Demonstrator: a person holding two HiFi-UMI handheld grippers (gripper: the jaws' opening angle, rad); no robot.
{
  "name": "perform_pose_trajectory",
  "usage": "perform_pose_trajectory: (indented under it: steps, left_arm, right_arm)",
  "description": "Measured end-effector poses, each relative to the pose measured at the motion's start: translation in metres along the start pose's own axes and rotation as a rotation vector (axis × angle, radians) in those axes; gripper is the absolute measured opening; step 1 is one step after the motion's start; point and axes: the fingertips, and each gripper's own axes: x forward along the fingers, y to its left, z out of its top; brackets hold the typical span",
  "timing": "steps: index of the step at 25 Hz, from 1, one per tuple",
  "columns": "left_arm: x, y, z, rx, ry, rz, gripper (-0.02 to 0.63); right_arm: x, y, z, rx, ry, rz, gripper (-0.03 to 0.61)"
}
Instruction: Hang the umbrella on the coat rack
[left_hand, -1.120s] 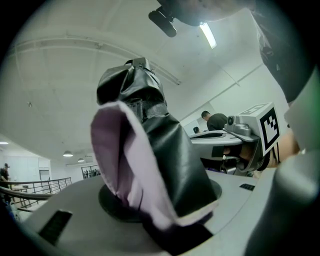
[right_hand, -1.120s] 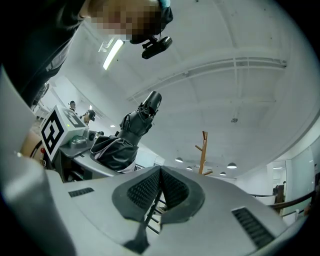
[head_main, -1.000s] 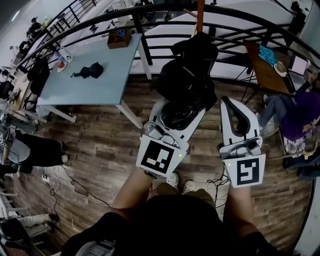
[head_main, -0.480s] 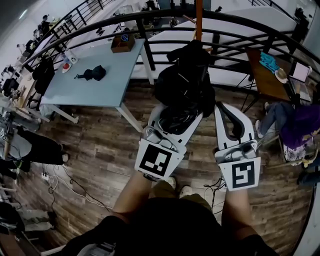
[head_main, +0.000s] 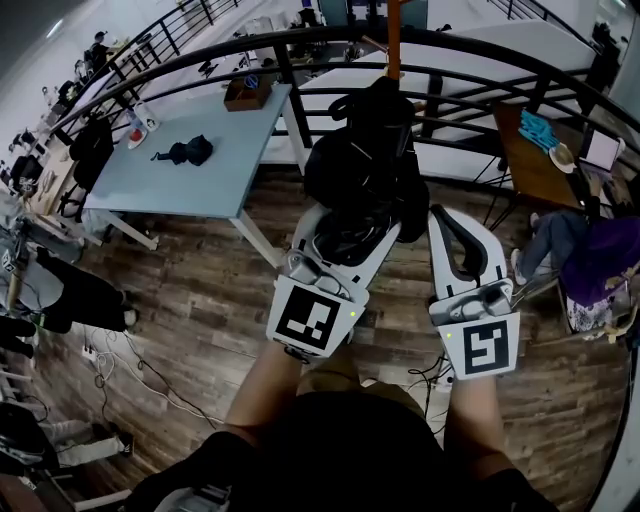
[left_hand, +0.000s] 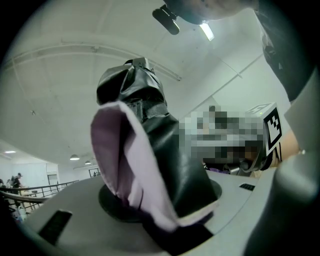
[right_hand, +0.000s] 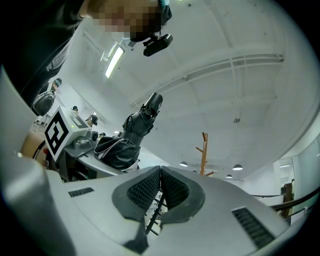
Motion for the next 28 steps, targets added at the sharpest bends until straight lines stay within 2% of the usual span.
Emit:
perform_pose_trajectory:
  steps: [8,12,18,28]
  left_arm:
    - [0.035,0.030,-0.018,0.022,-0.028,-0.023,0.222]
    - [0.058,0.058,-0.034,-0.003,-0.032,-0.033,0.222]
    - [0.094,0.092,-0.058,-0.020,-0.017,-0.047,0.224]
    - [0.137,0.130,-0.091,-0.010,0.058,-0.050,0.224]
  right_arm:
    - [0.039,-0.023,-0.027,-0.017,-0.010,-0.035,0.029]
    - [0.073,-0.039,-0.041,-0.027,-0.024,-0.062,0.030]
    - [0.112,-0.057,-0.067,-0.017,-0.002,-0.076,0.029]
    - [0.153,-0.081,-0.111,0.009,0.040,-0.070,0.031]
